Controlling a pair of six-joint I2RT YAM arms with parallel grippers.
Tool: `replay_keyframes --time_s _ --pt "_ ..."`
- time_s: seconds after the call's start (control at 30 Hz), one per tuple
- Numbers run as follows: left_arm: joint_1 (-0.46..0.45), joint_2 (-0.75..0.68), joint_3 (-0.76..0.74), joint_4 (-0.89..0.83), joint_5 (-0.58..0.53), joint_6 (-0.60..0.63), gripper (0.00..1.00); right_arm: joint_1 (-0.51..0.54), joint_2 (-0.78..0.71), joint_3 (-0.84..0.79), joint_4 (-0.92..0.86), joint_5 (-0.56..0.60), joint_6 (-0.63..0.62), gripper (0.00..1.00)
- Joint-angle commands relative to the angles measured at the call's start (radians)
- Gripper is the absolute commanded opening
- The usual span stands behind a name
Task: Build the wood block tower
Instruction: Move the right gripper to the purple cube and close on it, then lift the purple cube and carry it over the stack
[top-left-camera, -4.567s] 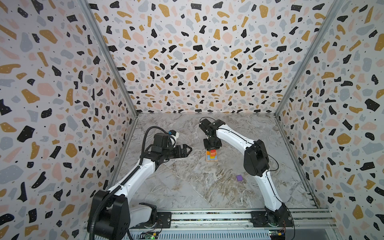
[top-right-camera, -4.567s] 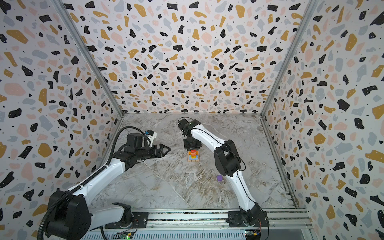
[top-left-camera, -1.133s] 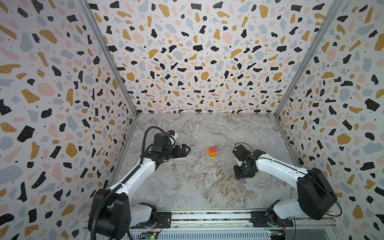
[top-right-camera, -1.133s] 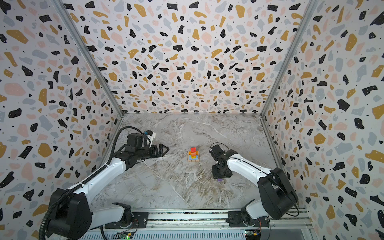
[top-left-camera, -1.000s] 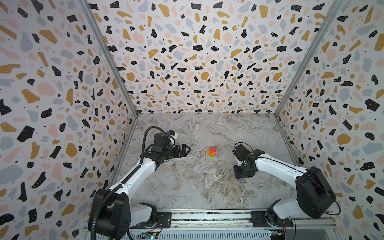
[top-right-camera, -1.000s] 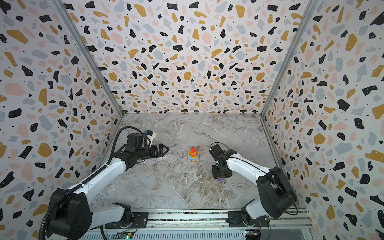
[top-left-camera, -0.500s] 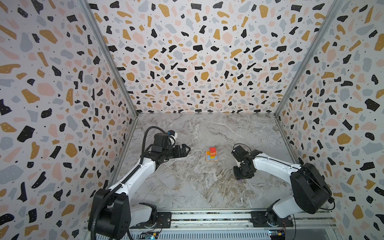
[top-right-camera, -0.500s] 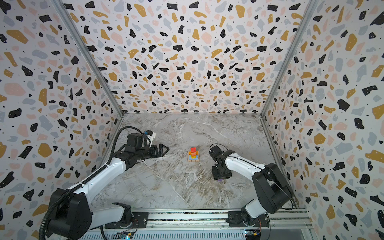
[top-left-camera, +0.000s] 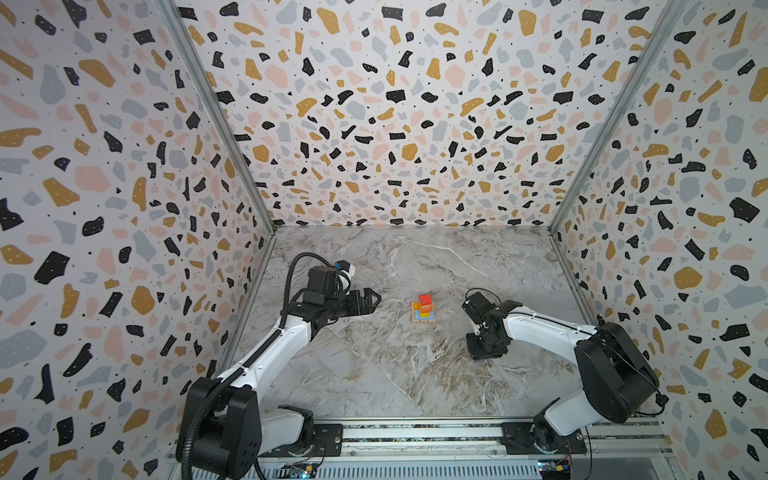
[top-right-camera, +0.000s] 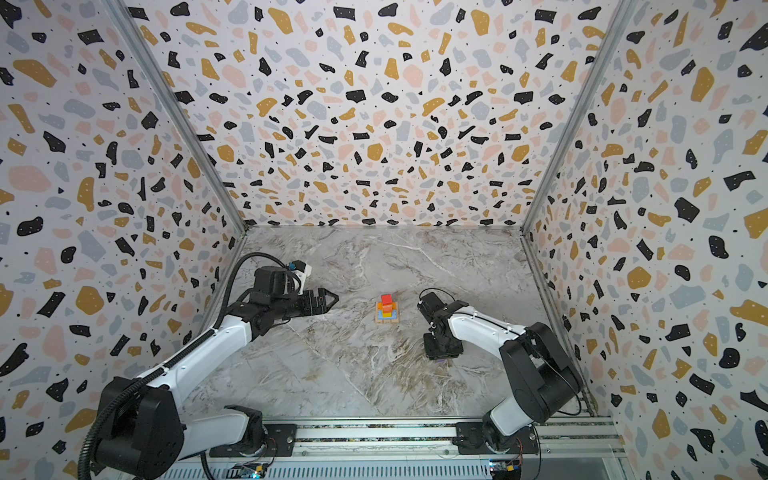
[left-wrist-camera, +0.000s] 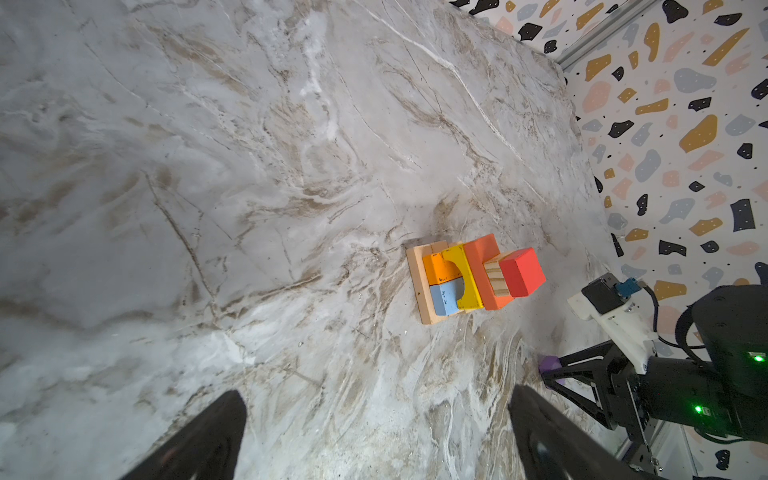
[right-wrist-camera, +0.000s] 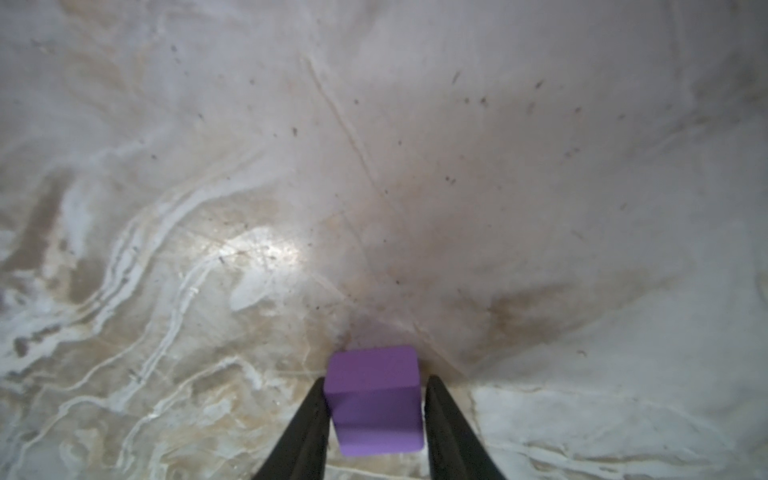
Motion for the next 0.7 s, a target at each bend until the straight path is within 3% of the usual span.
replay_keyframes --time_s 0.0,0.43,0.67 --pt "0.005 0.003 -0.014 0.012 0.005 0.003 1.00 -0.003 -0.004 0.008 -0.020 0.016 -0.001 0.39" --pt "0.005 0.004 -0.014 0.013 0.010 0.002 1.00 -0.003 -0.038 0.093 -0.105 0.045 0.001 0.30" --pt "0.005 0.006 -0.012 0.013 0.012 0.002 1.00 -0.003 -0.041 0.220 -0.187 0.054 -0.013 0.30"
